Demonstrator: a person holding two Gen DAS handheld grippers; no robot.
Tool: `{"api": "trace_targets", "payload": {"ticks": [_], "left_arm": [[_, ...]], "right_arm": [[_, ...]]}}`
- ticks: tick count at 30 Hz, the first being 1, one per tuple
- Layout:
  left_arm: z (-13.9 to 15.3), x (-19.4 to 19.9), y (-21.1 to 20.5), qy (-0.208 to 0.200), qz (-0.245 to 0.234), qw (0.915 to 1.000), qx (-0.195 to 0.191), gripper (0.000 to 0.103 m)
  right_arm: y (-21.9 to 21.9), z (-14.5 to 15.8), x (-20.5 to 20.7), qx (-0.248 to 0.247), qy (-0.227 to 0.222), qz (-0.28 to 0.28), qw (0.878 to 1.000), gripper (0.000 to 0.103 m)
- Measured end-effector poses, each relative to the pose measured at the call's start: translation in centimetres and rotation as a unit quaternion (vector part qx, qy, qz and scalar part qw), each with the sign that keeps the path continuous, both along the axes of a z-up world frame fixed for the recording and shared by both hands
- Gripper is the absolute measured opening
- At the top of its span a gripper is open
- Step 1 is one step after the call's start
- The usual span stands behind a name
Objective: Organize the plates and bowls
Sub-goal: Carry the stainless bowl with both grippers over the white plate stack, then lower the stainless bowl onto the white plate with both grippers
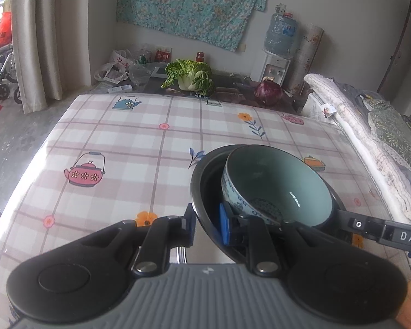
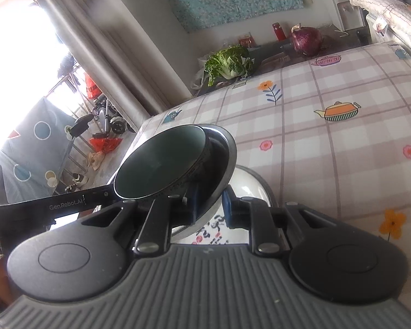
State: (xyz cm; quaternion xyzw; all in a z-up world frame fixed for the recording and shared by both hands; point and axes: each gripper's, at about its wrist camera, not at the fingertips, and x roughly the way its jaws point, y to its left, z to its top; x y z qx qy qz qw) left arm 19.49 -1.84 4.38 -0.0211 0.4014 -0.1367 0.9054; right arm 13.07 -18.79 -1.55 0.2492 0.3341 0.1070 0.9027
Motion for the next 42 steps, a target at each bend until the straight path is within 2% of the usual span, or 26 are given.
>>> {"api": "trace_targets", "payload": {"ticks": [6,13,20,23,28,31,33,36,39,42], "left_arm": [[-1.9,-2.0,0.8,0.021,-0.001,0.9998,-0.001,0.019],[-3.7,-2.6,0.9,0.040,-0.007,0.9991,-0.009,0.020],[-4.2,-2.4,0.5,0.042,-0.015,0.9990,-0.005,0.022],[-4.3,-2.5,0.1,0.027,-0.013,0.9994,0.015,0.026],[-3.4,-3.2,-0.5,-0.020,-0.017,0.9984,0.049,0.033],[-3.1,-3.3,-0.6,-0.029,-0.009,0.9975,0.065,0.046],[-2.8,-3.5,-0.4,-0.032,-0.005,0.9975,0.063,0.060],[-2.2,-4.0,-0.1,-0.041,-0.005,0.9973,0.061,0.074],[-1.5,-4.7,0.1,-0.058,0.004,0.9958,0.071,0.082],[-0.8,-5.5,0.4,-0.069,0.011,0.9948,0.074,0.085]], "right_arm": [[1.2,-1.6,-2.4,-0.005,0.018,0.004,1.000,0.018],[1.3,-3.4,-3.3,-0.006,0.039,-0.002,0.999,0.018],[1.7,-3.5,-2.9,-0.040,0.032,-0.005,0.999,0.019],[2.1,-3.4,-2.6,-0.066,0.029,-0.008,0.997,0.020],[2.4,-2.8,-2.5,-0.100,0.015,-0.015,0.995,0.027],[2.3,-2.2,-2.6,-0.109,0.004,-0.021,0.994,0.037],[2.0,-1.8,-2.9,-0.103,-0.002,-0.028,0.994,0.053],[1.7,-1.2,-3.6,-0.103,-0.014,-0.034,0.994,0.061],[1.8,-0.5,-4.7,-0.111,-0.026,-0.040,0.993,0.076],[2.1,0.3,-6.1,-0.121,-0.040,-0.040,0.991,0.081]]}}
